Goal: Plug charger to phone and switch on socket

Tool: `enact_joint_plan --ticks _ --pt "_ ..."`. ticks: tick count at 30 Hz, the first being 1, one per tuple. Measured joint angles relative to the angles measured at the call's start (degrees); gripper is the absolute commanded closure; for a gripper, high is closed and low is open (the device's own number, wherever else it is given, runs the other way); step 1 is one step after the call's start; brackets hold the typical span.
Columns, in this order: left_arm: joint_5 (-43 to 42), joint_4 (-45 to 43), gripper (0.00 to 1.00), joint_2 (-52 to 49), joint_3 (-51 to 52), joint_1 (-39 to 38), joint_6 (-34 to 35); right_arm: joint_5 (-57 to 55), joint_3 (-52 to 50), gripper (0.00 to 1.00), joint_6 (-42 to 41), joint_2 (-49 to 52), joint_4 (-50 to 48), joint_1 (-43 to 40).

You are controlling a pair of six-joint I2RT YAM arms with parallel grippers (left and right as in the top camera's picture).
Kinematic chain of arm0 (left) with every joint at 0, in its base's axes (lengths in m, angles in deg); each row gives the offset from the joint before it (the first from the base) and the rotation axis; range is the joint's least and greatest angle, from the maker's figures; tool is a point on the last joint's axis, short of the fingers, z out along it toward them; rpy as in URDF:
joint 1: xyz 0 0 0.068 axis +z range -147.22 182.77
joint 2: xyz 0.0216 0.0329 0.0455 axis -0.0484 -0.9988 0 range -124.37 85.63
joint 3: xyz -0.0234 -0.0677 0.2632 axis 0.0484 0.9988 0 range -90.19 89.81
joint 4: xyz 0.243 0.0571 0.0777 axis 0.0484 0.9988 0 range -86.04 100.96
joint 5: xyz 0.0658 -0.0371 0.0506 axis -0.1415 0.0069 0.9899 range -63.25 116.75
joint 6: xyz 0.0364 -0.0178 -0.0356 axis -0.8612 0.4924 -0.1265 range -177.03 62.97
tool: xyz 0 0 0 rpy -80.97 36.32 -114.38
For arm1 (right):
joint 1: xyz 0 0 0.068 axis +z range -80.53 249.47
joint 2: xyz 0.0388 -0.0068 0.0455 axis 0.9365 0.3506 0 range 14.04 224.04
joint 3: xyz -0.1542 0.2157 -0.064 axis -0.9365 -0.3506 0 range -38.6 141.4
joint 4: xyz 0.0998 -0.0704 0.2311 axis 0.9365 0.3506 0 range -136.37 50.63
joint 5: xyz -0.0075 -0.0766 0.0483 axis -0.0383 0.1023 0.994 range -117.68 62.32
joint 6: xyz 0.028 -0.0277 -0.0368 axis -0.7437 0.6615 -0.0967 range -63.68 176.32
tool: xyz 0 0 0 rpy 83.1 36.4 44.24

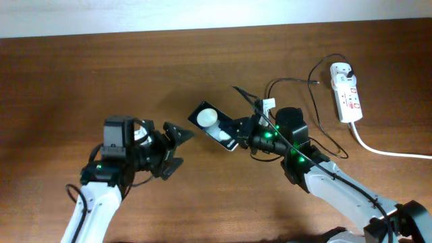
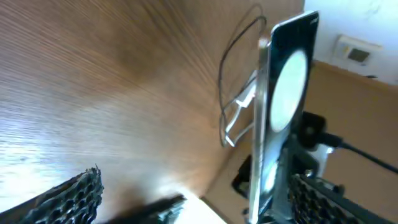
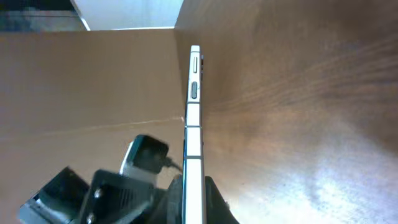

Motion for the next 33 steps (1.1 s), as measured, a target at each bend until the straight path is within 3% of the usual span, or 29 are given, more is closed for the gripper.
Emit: enact_joint_plan --ticks 3,8,14,20,22,23,26,27,29,30,31,33 --pt "-3.1 -7.0 0.01 -2.6 0.3 0.0 8.4 -0.9 0.0 0.96 -7.7 0.0 1.3 3.2" --pt "-3.8 -10.1 0.13 -2.6 0.3 0.0 15.2 -3.8 0.0 0.96 -18.8 0.0 1.3 9.5" --pt "-3.6 -9.6 0.70 -2.7 0.4 0.1 19.0 -10.4 0.1 0.96 -28.2 0.0 0.4 14.4" --pt "-1.7 -9.9 0.81 -2.8 0.6 0.0 20.1 -11.2 0.0 0.96 -29.4 -0.1 -3.3 14.8" --pt "-1.3 -9.9 0.90 -2.8 0.6 -0.1 20.1 -11.3 0.0 0.96 -30.6 -0.1 -3.3 14.8" --pt "-1.1 -10.2 0.99 -2.8 0.6 -0.1 19.9 -11.4 0.0 0.96 -31.7 -0.1 -3.3 14.8" --pt "-0.8 -11.5 1.00 -2.6 0.6 -0.2 19.6 -11.4 0.1 0.96 -37.8 -0.1 -3.5 14.5" --pt "-0.8 -11.4 1.00 -2.6 0.6 -0.2 19.6 -11.4 0.1 0.93 -37.9 -0.1 -3.5 14.5" --pt "-0.7 -11.0 1.00 -2.6 0.6 -0.2 19.9 -11.2 0.1 0.74 -37.2 -0.1 -3.3 14.5" --pt "-0.2 -10.5 1.00 -2.6 0.6 -0.3 19.8 -10.7 0.1 0.64 -33.9 -0.1 -3.2 14.6" --pt "1.9 -10.1 1.00 -2.6 0.6 -0.3 18.5 -9.8 0.0 0.59 -29.9 0.0 -2.9 14.9" --pt "6.4 -10.1 1.00 -2.6 0.6 -0.2 11.7 -9.5 0.0 0.46 -22.6 0.0 -0.3 15.1"
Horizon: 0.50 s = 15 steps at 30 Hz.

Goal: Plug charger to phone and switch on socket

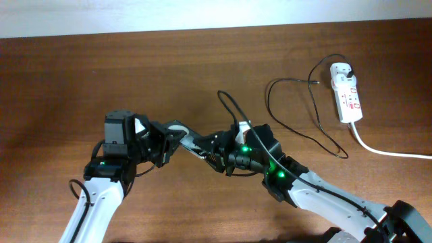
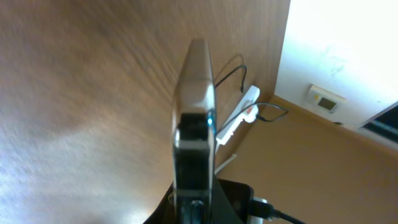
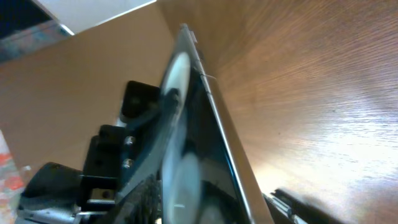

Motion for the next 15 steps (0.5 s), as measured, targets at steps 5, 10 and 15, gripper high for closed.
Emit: enact_joint_plan --ticks 5,10,15 --pt "6.3 6.3 1.00 -0.3 0.0 8.3 -19.3 -6.5 0.3 0.21 8.3 -0.1 16.1 0.1" --pt "0.0 12.0 1.00 -0.3 0.1 10.4 -32.0 -21.7 0.4 0.01 23.4 -0.2 29.9 0.1" --pt "-7.2 12.9 1.00 -0.3 0.1 10.4 -39.0 -34.3 2.8 0.07 38.3 -0.2 40.2 -1.7"
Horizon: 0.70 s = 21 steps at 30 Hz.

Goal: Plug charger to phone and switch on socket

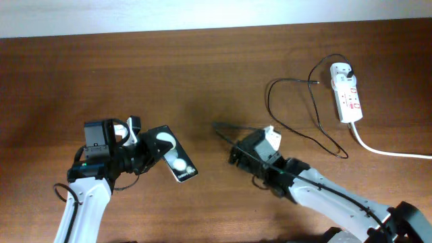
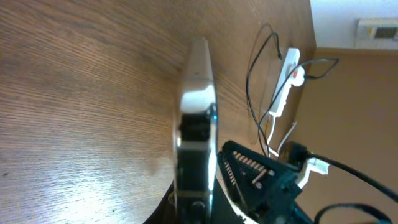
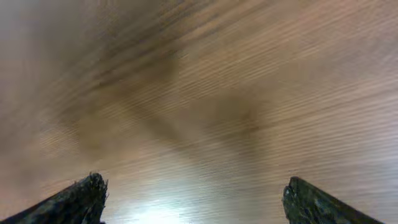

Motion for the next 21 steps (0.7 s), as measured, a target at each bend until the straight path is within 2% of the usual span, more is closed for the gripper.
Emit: enact_joint_plan --ticks 3,6,8,11,12,14,17,19,20,21 --pt "-0.5 2.2 1.00 0.0 0.0 0.0 -0.7 -2.0 11.9 0.11 4.3 0.3 15.2 -7.8" --pt "-0.7 2.1 1.00 0.0 0.0 0.0 -0.8 -3.9 24.0 0.11 8.8 2.7 21.4 -20.6" --pt "-0.7 2.4 1.00 0.0 0.0 0.0 -0.8 -4.2 29.4 0.11 10.7 8.9 21.4 -24.6" --pt "-0.9 2.3 1.00 -0.2 0.0 0.0 -0.8 -4.5 43.9 0.15 13.0 27.6 20.8 -29.1" --pt "-0.9 2.4 1.00 -0.2 0.0 0.0 -0.8 -4.8 46.2 0.16 13.4 31.0 19.9 -29.2" --pt "-0.9 2.4 1.00 -0.3 0.0 0.0 -0.8 -5.8 50.9 0.27 14.8 39.3 14.1 -29.2" --pt "-0.8 2.3 1.00 -0.3 0.0 0.0 -0.8 -6.4 51.0 0.33 15.8 43.6 9.4 -29.2" --pt "-0.8 2.4 1.00 -0.3 0.0 0.0 -0.8 -6.8 51.0 0.55 16.2 45.4 8.0 -29.2" --pt "-0.8 2.4 1.00 -0.3 0.0 0.0 -0.8 -7.0 51.1 0.69 16.8 46.0 7.8 -29.2" --pt "-0.8 2.4 1.00 -0.3 0.0 0.0 -0.8 -6.8 51.1 0.74 17.0 46.4 7.8 -29.2"
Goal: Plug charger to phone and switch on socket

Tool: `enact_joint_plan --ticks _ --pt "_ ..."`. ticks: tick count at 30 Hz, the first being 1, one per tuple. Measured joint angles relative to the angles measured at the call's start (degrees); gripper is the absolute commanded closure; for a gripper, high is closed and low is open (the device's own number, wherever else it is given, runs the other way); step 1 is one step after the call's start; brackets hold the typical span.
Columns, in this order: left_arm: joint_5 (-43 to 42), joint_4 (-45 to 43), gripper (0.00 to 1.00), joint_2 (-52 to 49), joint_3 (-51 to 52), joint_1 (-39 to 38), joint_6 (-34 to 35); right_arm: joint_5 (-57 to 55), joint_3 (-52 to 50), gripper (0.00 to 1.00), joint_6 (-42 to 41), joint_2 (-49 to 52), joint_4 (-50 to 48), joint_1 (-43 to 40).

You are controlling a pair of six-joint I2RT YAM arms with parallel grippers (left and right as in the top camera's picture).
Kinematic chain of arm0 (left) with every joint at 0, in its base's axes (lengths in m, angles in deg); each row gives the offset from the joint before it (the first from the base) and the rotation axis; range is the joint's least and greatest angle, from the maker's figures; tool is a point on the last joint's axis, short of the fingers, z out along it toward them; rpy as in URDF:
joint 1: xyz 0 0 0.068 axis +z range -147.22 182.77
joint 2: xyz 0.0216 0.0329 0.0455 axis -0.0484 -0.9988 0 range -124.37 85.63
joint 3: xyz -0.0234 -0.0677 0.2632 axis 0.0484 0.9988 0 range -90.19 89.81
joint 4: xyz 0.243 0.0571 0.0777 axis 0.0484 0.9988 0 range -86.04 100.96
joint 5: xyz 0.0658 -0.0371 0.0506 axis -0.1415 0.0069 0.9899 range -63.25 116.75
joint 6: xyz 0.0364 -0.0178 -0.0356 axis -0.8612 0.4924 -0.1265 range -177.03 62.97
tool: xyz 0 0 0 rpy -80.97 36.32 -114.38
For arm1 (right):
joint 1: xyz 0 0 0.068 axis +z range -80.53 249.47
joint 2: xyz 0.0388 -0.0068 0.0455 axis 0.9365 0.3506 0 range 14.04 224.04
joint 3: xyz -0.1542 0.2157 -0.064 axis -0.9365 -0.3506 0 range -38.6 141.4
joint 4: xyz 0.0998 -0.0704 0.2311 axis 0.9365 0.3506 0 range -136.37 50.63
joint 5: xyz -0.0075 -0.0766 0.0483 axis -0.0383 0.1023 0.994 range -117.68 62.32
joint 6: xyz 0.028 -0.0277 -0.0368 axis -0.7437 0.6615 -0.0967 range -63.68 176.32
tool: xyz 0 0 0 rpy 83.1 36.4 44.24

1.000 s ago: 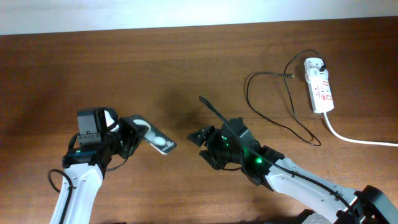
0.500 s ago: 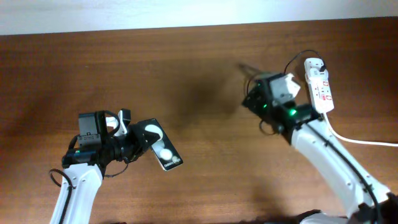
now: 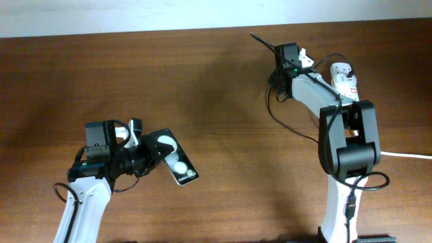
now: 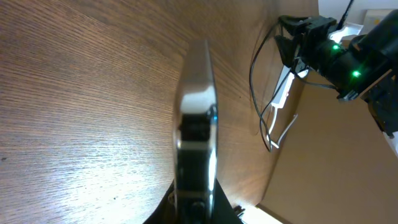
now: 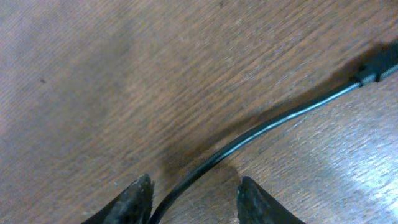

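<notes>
The black phone (image 3: 173,164) with a white round disc on its back is held off the table at the lower left, my left gripper (image 3: 145,159) shut on it. The left wrist view shows the phone (image 4: 196,118) edge-on between the fingers. The black charger cable (image 3: 302,137) loops on the table at the back right. My right gripper (image 5: 198,200) stands open just above the cable (image 5: 267,127), which runs between its fingers (image 5: 138,198); the plug end (image 5: 380,61) lies ahead. The white socket strip (image 3: 345,79) lies beside the right arm.
The socket strip's white lead (image 3: 395,153) runs off the right edge. The right arm (image 3: 339,128) stretches from the front to the back right, partly over the strip. Bare wood lies between the two arms.
My right gripper, then open and empty at the table's middle, now stands at the back right over the charger cable. The left gripper and the phone have not moved.
First my right gripper held the phone at the middle with the left gripper open beside it. Then both grippers were at the phone. Then the left held it alone at the lower left, the right open. Now the right is over the cable.
</notes>
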Motion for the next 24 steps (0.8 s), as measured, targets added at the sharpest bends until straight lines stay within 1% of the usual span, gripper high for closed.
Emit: enact_joint_plan --ticks 1,2,3,4,5,7,8,9,10,11,12,14,15,18,19,21,22,23,24 --pt "0.0 0.0 1.00 0.0 0.0 0.0 0.0 0.7 0.0 0.82 1.5 0.1 -0.3 0.0" --pt "0.0 0.0 1.00 0.0 0.0 0.0 0.0 3.3 0.1 0.88 8.5 0.1 -0.1 0.0" --pt "0.1 0.0 1.00 0.0 0.0 0.0 0.0 6.0 0.2 0.89 10.8 0.2 0.5 0.0" --pt "0.1 0.3 1.00 0.0 0.0 0.0 0.0 10.5 1.4 0.90 15.0 0.1 5.6 0.2" --pt "0.2 0.4 1.00 0.0 0.0 0.0 0.0 12.9 2.0 0.90 16.8 0.1 7.8 0.3" --pt "0.1 0.4 1.00 0.0 0.0 0.0 0.0 17.9 3.2 0.90 22.0 -0.7 18.8 4.0" --pt "0.1 0.4 1.00 0.0 0.0 0.0 0.0 19.4 3.4 0.76 24.7 -1.0 23.1 7.6" --pt "0.2 0.4 1.00 0.0 0.0 0.0 0.0 20.1 3.8 0.69 25.5 -1.0 28.0 10.1" --pt "0.1 0.5 1.00 0.0 0.0 0.0 0.0 20.4 3.5 0.54 26.4 -1.3 32.4 13.4" --pt "0.2 0.4 1.00 0.0 0.0 0.0 0.0 20.5 3.5 0.43 26.8 -1.3 33.1 16.2" --pt "0.1 0.4 1.00 0.0 0.0 0.0 0.0 19.6 3.5 0.35 25.5 -1.5 32.9 17.3" --pt "0.2 0.4 1.00 0.0 0.0 0.0 0.0 16.9 3.5 0.18 22.9 -1.6 32.4 16.6" --pt "0.1 0.4 1.00 0.0 0.0 0.0 0.0 15.2 3.7 0.11 21.0 -1.6 30.9 14.5" --pt "0.1 0.4 1.00 0.0 0.0 0.0 0.0 13.4 4.1 0.12 19.9 -1.4 26.4 11.2" --pt "0.1 0.4 1.00 0.0 0.0 0.0 0.0 12.9 4.1 0.16 19.1 -1.4 25.0 10.6" --pt "0.1 0.5 1.00 0.0 0.0 0.0 0.0 12.2 4.2 0.32 16.1 -1.1 22.3 9.9" --pt "0.1 0.5 1.00 0.0 0.0 0.0 0.0 12.0 4.2 0.43 15.6 -1.0 21.5 9.9" --pt "0.1 0.5 1.00 0.0 0.0 0.0 0.0 11.9 4.2 0.51 14.7 -1.0 21.0 9.9" --pt "0.1 0.5 1.00 0.0 0.0 0.0 0.0 12.0 4.2 0.51 14.3 -0.9 20.9 9.9"
